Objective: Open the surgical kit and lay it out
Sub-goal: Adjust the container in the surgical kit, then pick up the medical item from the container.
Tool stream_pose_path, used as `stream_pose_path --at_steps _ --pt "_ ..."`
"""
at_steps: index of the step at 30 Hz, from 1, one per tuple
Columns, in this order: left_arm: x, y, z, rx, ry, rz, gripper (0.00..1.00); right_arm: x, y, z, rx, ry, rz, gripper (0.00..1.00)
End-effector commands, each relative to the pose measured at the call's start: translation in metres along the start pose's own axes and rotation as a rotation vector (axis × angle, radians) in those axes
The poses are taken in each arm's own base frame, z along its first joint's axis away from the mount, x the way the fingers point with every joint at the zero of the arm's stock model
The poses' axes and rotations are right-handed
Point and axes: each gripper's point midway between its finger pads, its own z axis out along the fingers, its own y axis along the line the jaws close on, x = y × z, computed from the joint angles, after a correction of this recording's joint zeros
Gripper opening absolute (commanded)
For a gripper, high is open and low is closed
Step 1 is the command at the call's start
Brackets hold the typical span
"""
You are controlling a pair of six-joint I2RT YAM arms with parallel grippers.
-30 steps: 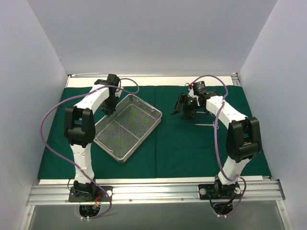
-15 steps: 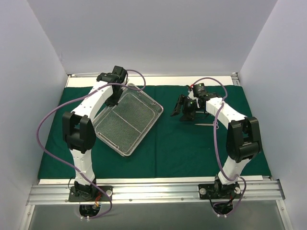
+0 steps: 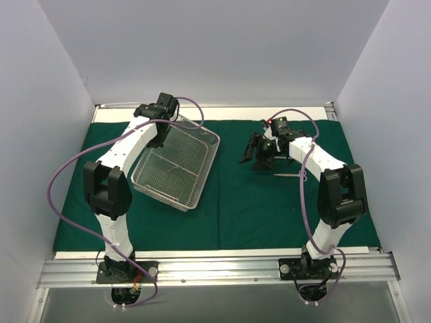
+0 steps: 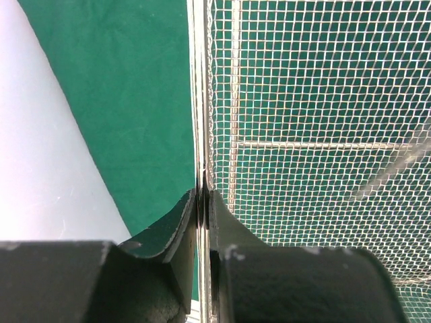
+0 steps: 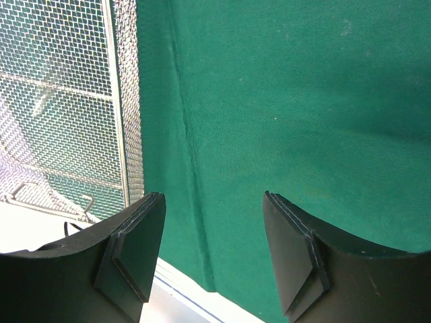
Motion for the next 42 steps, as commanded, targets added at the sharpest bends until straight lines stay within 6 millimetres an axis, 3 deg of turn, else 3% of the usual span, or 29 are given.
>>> stream_pose_path --at_steps 1,6,8,13,16,17,20,22,24,25,30,32,34,35,42 --pt "-0.019 0.019 -0.008 -0.033 -0.086 -0.074 0.02 -0.005 0.009 -0.012 -0.021 -0.018 -0.019 0.60" --pt "-0.001 0.001 0.025 0.031 -0.014 -0.089 0.03 -0.006 0.009 -0.012 -0.017 -0.019 -0.017 0.60" --pt "0.005 -0.005 0.039 0.040 0.005 -0.093 0.17 -0.006 0.008 -0.012 -0.012 -0.021 -0.016 0.60" --pt "0.026 -0.012 0.074 0.102 0.091 -0.148 0.29 -0.010 0.007 -0.014 -0.004 -0.023 -0.017 0.60" --pt "0.030 -0.011 0.078 0.101 0.106 -0.170 0.55 -0.013 0.007 -0.015 0.007 -0.024 -0.024 0.60" --pt "0.029 -0.008 0.078 0.084 0.102 -0.179 0.72 -0.014 0.007 -0.015 0.011 -0.023 -0.026 0.60" --pt "0.021 0.010 0.064 0.042 0.062 -0.231 0.85 -0.017 0.006 -0.015 0.020 -0.024 -0.028 0.60" --pt "0.009 0.016 0.046 0.048 0.004 -0.283 0.85 -0.018 0.004 -0.015 0.027 -0.024 -0.029 0.60" --pt "-0.004 0.007 0.031 0.115 -0.061 -0.289 0.85 -0.019 0.003 -0.015 0.030 -0.025 -0.026 0.60" --pt "-0.019 0.008 0.017 0.140 -0.141 -0.305 0.84 -0.021 0.003 -0.016 0.029 -0.030 -0.022 0.60" --pt "-0.044 -0.046 -0.012 0.430 -0.315 -0.226 0.79 -0.025 0.002 -0.015 0.036 -0.029 -0.017 0.60" --pt "-0.047 -0.072 -0.016 0.547 -0.326 -0.179 0.74 -0.026 0.003 -0.014 0.033 -0.027 -0.013 0.60" --pt "-0.046 -0.092 -0.011 0.590 -0.302 -0.144 0.60 -0.026 0.003 -0.014 0.033 -0.027 -0.011 0.60" --pt "-0.047 -0.100 -0.012 0.624 -0.301 -0.134 0.59 -0.027 0.004 -0.015 0.035 -0.030 -0.012 0.60" --pt "-0.034 -0.151 0.001 0.703 -0.224 -0.081 0.62 -0.028 0.001 -0.022 0.045 -0.048 -0.006 0.60"
